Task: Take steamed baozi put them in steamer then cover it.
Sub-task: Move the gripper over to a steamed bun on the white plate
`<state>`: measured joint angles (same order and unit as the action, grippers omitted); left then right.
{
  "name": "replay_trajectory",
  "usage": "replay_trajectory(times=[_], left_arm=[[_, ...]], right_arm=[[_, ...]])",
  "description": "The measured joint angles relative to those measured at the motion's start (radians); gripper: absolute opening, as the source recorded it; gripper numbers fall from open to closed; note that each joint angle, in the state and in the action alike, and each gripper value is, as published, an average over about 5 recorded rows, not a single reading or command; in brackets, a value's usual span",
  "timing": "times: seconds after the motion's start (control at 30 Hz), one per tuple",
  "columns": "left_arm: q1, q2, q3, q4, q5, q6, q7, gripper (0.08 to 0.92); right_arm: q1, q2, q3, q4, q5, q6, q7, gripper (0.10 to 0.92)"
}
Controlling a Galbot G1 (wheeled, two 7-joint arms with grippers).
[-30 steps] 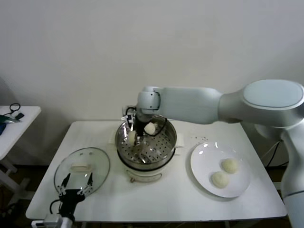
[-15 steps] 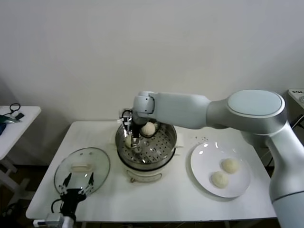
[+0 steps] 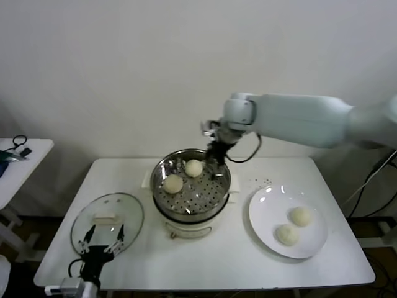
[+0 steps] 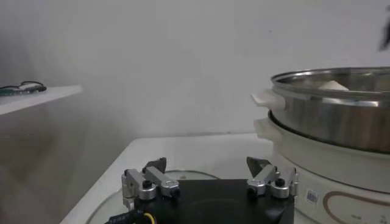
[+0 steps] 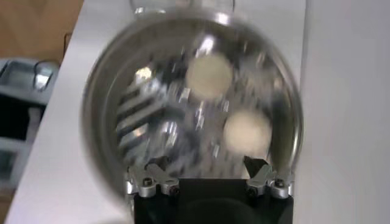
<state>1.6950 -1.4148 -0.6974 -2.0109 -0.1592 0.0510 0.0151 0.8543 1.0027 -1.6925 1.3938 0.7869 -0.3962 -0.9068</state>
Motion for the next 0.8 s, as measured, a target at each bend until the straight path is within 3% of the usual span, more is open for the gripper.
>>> replay_trajectory(times=[0.37,0.8], left_arm=[[0.004,-0.006,-0.004,-0.010,-0.001,0.005,0.000,0.823],[0.015,-0.020,-0.006,-0.009,0.010,0.006,0.000,0.823]], right_arm=[[-0.094,-0.301,-0.029,0.135,-0.191,-0.013,0.018,0.823],[-0.372,-0.405,0.139,0.105,-0.382,-0.026,0.047,0.823]])
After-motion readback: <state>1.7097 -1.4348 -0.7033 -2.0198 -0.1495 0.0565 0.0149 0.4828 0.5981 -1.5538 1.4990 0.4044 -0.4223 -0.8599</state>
